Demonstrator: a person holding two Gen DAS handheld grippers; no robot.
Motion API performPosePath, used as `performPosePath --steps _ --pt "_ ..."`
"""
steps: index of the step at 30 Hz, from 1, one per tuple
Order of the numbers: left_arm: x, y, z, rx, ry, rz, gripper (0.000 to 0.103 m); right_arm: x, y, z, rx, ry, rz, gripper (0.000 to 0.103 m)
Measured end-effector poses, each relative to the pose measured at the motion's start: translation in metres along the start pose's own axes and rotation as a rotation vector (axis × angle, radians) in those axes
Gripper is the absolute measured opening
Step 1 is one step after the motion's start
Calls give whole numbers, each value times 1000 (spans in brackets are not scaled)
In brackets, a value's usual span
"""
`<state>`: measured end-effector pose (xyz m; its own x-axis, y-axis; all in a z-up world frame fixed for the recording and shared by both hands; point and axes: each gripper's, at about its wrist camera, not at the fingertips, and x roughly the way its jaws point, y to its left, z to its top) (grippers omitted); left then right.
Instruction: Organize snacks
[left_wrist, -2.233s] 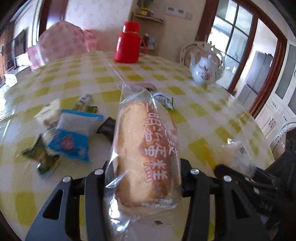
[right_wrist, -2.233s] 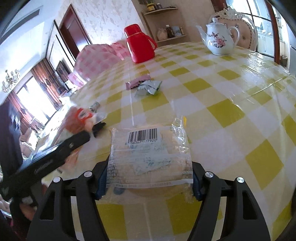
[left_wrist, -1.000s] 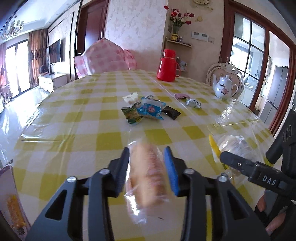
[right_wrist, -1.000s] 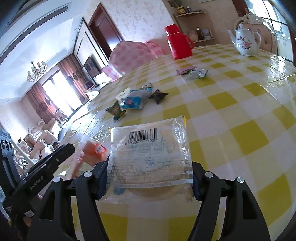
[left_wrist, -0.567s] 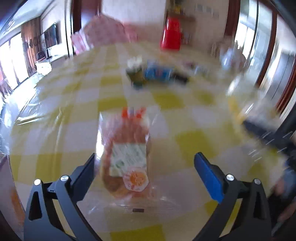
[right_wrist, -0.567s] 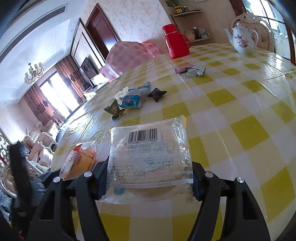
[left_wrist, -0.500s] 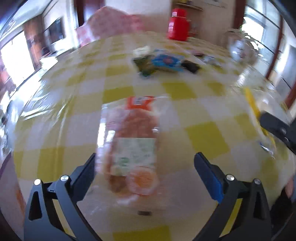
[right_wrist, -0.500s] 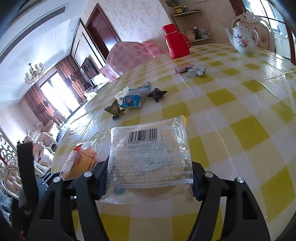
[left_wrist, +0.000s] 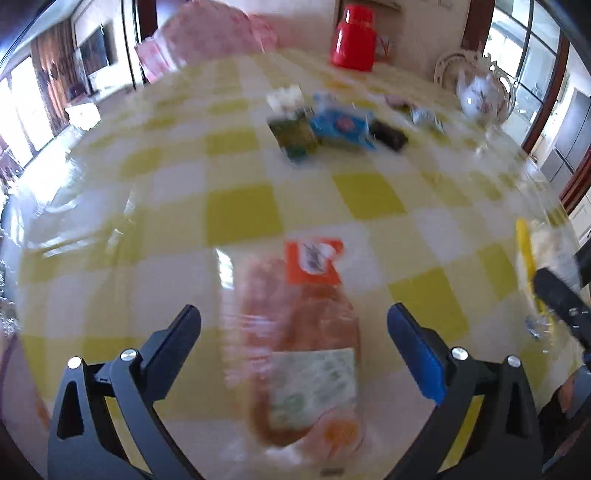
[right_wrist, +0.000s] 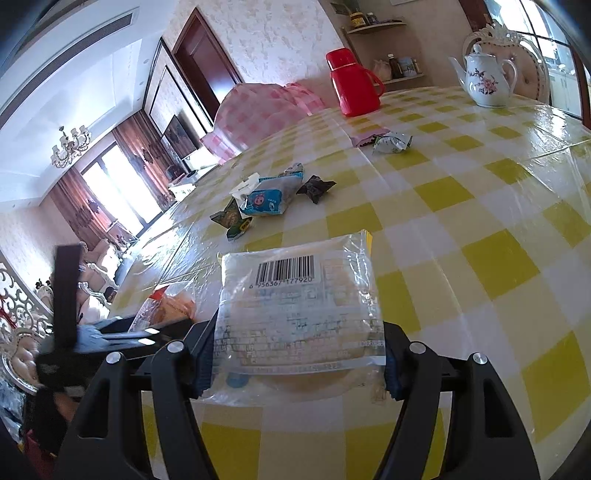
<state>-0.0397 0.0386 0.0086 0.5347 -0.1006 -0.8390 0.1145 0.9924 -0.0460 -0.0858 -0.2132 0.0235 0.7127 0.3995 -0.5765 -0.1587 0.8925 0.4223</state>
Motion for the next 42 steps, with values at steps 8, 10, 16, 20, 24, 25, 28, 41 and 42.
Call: performPosePath --steps 8,10,16,20,24,25,28,41,42 --pt "-57 24 -33 -59 -175 8 48 -6 26 -16 -58 24 53 67" --pt "-79 37 -43 -67 -200 8 48 -6 41 -22 -86 37 74 67" --pt "-121 81 -77 -83 -234 88 48 6 99 -44 -200 107 162 67" --pt "-136 117 -100 -108 -227 127 48 10 145 -59 -292 145 216 67" --pt "-144 151 -117 -117 -200 166 48 11 190 -71 -381 170 263 67" --pt "-144 160 -119 -118 -188 174 48 12 201 -75 -401 179 277 67" --pt "-142 187 -132 -121 -139 229 48 16 243 -94 -499 215 319 67" --pt "-157 271 -160 -288 -46 540 93 29 334 -183 -738 484 572 77" --pt "-161 270 -158 -301 -66 548 95 27 331 -179 -731 474 577 77"
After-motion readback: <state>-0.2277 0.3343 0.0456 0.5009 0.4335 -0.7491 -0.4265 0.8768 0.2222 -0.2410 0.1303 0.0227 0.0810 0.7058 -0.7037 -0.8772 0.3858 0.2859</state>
